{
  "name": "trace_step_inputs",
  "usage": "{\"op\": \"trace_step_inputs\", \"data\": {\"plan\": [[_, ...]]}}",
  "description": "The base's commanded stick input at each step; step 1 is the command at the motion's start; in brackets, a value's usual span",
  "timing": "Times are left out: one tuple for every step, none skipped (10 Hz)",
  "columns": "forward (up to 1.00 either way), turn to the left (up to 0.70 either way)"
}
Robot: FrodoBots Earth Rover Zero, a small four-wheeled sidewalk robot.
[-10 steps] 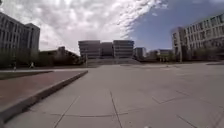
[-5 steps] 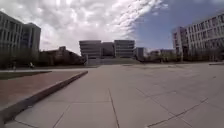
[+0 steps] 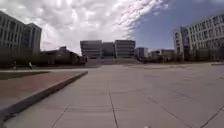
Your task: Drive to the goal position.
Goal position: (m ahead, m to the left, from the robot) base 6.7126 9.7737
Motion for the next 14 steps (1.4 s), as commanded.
{"op": "trace_step_inputs", "data": {"plan": [[0.7,0.0],[0.7,0.0],[0.7,0.0],[0.7,0.0],[0.7,0.0],[0.7,0.0],[0.7,0.0],[0.7,0.0],[0.7,0.0],[0.7,0.0],[0.7,0.0],[0.7,0.0],[0.7,0.0],[0.7,0.0]]}}
